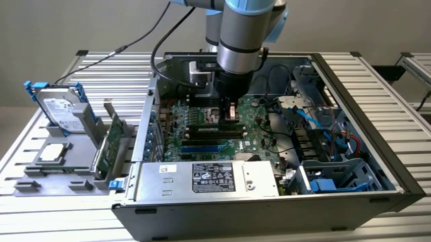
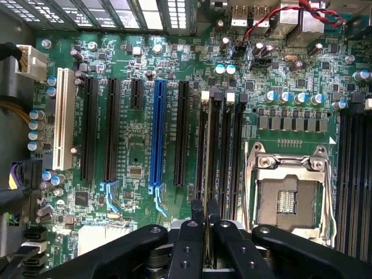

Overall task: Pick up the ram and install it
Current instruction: 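Insert the ram into the slot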

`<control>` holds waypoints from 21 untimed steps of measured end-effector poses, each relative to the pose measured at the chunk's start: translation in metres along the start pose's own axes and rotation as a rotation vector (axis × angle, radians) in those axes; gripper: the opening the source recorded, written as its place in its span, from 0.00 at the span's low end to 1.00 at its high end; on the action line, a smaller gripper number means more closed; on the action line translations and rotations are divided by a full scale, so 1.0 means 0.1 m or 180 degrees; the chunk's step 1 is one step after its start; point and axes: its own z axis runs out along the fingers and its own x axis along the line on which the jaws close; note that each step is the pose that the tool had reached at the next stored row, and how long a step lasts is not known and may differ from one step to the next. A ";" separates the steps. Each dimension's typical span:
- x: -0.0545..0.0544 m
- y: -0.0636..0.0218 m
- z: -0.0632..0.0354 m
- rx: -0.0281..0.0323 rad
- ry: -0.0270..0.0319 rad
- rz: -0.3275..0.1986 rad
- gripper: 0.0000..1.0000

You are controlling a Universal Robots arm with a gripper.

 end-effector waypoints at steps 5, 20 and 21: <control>-0.01 -0.001 0.006 -0.0001 0.0024 -0.0010 0.13; -0.01 -0.004 0.044 -0.0001 0.0031 -0.0023 0.13; -0.01 -0.004 0.044 -0.0001 0.0030 -0.0023 0.13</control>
